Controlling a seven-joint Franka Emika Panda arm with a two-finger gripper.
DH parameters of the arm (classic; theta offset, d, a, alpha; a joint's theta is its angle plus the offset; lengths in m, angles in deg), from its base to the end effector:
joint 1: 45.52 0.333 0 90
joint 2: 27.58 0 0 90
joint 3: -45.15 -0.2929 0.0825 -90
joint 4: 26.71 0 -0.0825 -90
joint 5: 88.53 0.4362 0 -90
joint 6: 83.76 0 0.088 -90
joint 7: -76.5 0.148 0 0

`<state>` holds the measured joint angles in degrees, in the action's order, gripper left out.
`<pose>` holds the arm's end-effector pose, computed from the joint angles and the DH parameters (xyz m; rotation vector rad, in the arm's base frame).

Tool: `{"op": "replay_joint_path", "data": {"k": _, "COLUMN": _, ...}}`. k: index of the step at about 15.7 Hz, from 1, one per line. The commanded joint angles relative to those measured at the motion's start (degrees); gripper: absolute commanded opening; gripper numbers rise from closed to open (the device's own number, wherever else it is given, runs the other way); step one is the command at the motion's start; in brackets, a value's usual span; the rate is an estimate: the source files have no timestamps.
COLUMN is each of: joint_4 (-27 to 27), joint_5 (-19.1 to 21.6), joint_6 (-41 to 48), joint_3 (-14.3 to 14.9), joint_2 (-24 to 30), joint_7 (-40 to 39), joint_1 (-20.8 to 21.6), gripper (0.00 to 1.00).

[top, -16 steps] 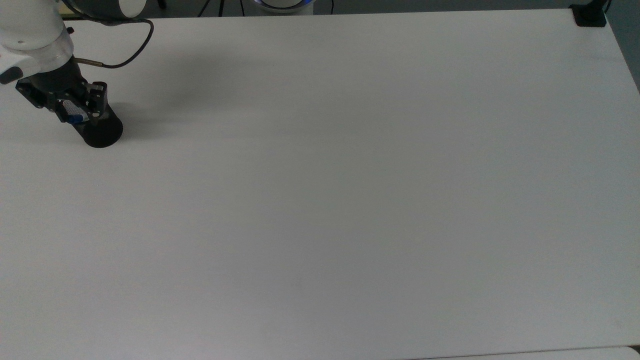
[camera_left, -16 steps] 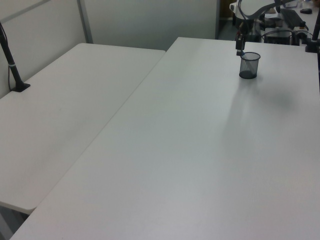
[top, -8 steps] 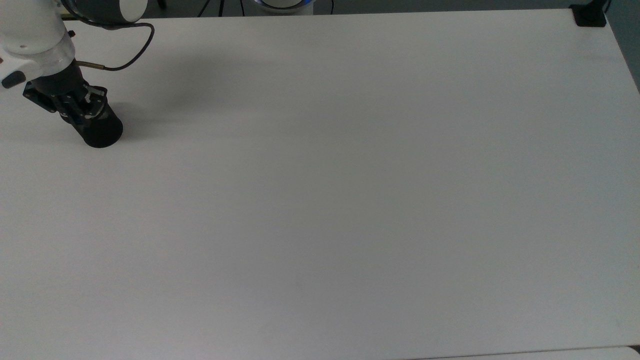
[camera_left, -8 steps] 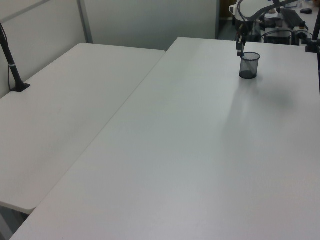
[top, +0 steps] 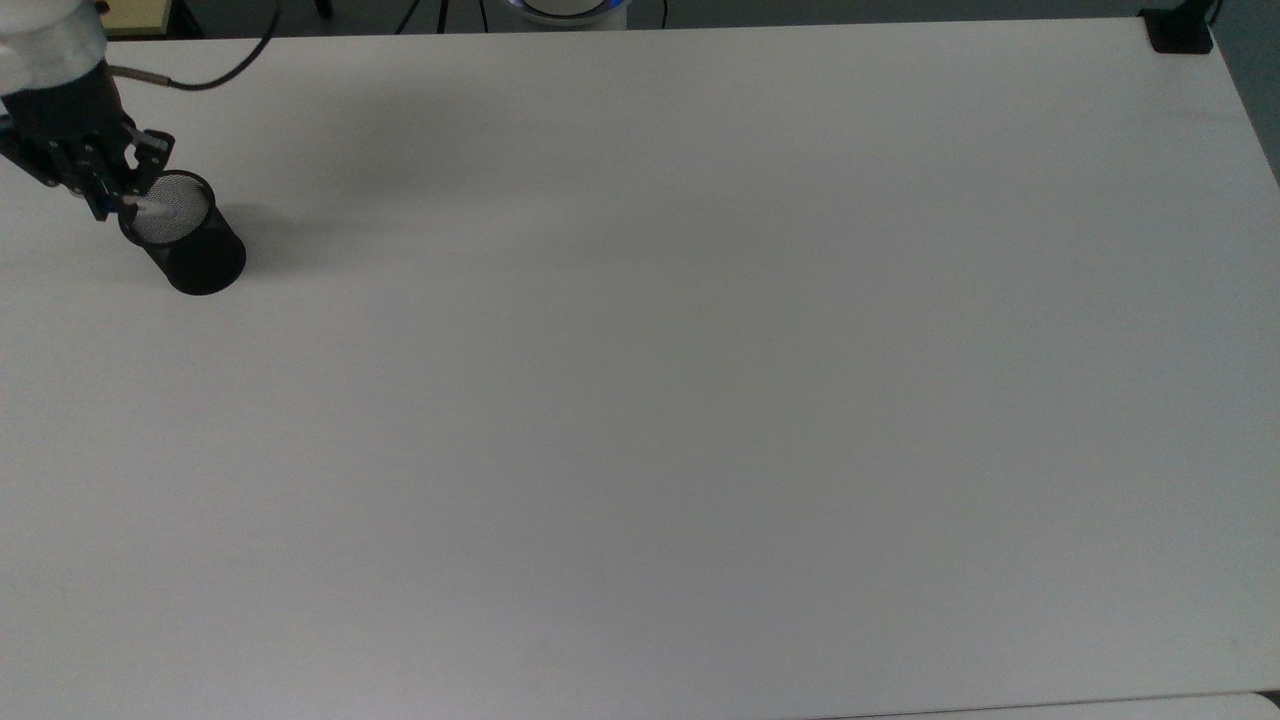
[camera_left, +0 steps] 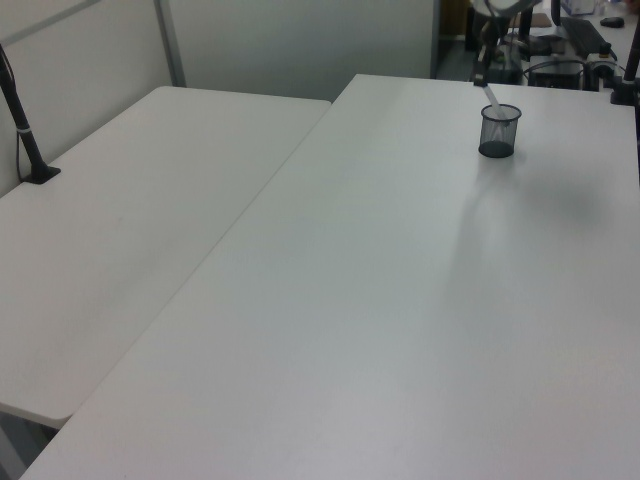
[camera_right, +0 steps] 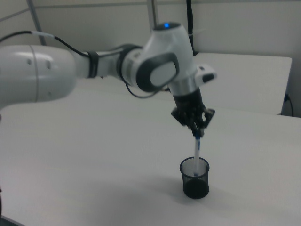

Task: Remove the marker
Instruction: 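Carry the marker beside the cup and lower it to the table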

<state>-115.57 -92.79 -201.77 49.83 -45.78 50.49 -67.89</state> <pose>0.6454 -0.3315 0.4089 2.9657 0.0252 0.1931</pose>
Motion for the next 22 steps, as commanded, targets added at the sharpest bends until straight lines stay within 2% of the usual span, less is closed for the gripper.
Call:
{"op": "replay_joint_path", "data": {"k": 1, "joint_4": 2.8, "joint_5": 0.4, "joint_6": 7.6, "joint_3": -0.7, "joint_2": 3.8, "joint_7": -0.6, "joint_1": 1.4, "gripper": 0.13}}
{"op": "replay_joint_path", "data": {"k": 5, "joint_4": 1.8, "joint_5": 0.3, "joint_6": 13.0, "joint_3": -0.8, "joint_2": 4.1, "joint_7": 0.7, "joint_1": 5.7, "gripper": 0.13}}
{"op": "replay_joint_path", "data": {"k": 10, "joint_4": -3.9, "joint_5": -0.4, "joint_6": 13.5, "joint_3": -0.7, "joint_2": 3.2, "joint_7": 2.9, "joint_1": 10.2, "gripper": 0.14}}
{"op": "replay_joint_path", "data": {"k": 18, "joint_4": -6.4, "joint_5": -0.8, "joint_6": 14.1, "joint_3": -0.7, "joint_2": -2.4, "joint_7": 5.1, "joint_1": 11.8, "gripper": 0.17}}
{"op": "replay_joint_path", "data": {"k": 20, "joint_4": -6.4, "joint_5": -1.0, "joint_6": 14.1, "joint_3": -0.7, "joint_2": -3.8, "joint_7": 6.3, "joint_1": 11.9, "gripper": 0.25}}
{"op": "replay_joint_path", "data": {"k": 21, "joint_4": -6.3, "joint_5": -1.3, "joint_6": 14.0, "joint_3": -0.7, "joint_2": -4.3, "joint_7": 7.2, "joint_1": 12.0, "gripper": 0.37}}
{"op": "replay_joint_path", "data": {"k": 22, "joint_4": -6.2, "joint_5": -1.3, "joint_6": 13.8, "joint_3": -0.7, "joint_2": -4.3, "joint_7": 8.5, "joint_1": 12.1, "gripper": 0.65}}
